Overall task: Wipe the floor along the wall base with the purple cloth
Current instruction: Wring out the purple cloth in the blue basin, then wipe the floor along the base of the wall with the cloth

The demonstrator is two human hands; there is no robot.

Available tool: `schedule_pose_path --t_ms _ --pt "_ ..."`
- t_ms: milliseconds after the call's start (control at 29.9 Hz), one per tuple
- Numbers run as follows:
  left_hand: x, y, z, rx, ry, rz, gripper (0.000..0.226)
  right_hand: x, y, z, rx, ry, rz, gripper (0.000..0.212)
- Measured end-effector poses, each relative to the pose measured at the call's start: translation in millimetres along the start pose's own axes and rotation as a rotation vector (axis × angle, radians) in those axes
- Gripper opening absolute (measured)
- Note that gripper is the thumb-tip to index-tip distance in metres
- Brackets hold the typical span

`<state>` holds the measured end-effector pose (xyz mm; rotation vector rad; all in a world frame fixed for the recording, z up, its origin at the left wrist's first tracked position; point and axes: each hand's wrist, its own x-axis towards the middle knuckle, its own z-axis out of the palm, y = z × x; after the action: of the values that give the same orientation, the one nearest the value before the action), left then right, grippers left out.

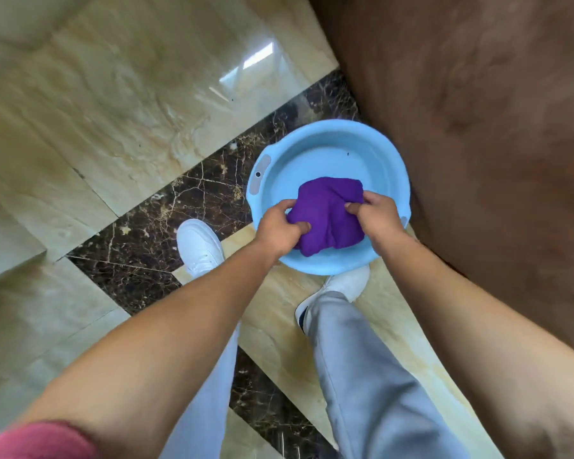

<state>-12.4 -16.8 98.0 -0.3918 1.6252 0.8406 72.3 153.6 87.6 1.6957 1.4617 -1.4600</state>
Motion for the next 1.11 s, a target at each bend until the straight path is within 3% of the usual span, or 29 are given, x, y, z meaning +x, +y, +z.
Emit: schedule_pose_path --t_ms 134,234,536,603,703,770,837,938,1105 --pt "-73.4 49.5 -59.3 -0.162 -0.023 0.036 0.051 -79.1 -53.1 -13.3 0.321 -0.154 0.111 0.030" --pt "-123.2 89.9 -97.7 -0.306 -0.076 0.080 0.048 -133.2 -101.0 -15.7 0.421 -0.144 0.089 0.022" --pt "-213.6 206.1 -176.9 -0.338 -0.178 0.319 0.051 -222.6 -204.9 28.1 0.869 -0.322 0.009 0.026" --pt "-215.0 220.6 -195.7 -0.309 -0.150 0.370 0.064 -225.2 -224.7 39.2 0.836 -0.338 -0.055 0.031" --pt "-210.4 228.9 -221.2 -0.203 -0.023 0.460 0.086 -225.8 -244.6 46.7 0.592 -0.096 -0.264 0.037" --pt "-205.1 229.8 -233.2 -0.153 0.044 0.498 0.090 -226.5 -258.7 46.9 0.362 0.042 -0.445 0.056" --pt "-197.5 229.4 -239.2 -0.134 0.095 0.497 0.089 -225.3 -270.9 46.2 0.203 0.057 -0.596 0.070" --pt "-180.4 236.9 -241.9 -0.100 0.134 0.501 0.081 -214.8 -283.6 46.1 0.052 0.081 -0.728 0.062" --pt "-124.7 250.1 -251.4 0.122 0.171 0.574 0.069 -159.5 -303.2 66.1 -0.093 0.106 -0.682 0.042"
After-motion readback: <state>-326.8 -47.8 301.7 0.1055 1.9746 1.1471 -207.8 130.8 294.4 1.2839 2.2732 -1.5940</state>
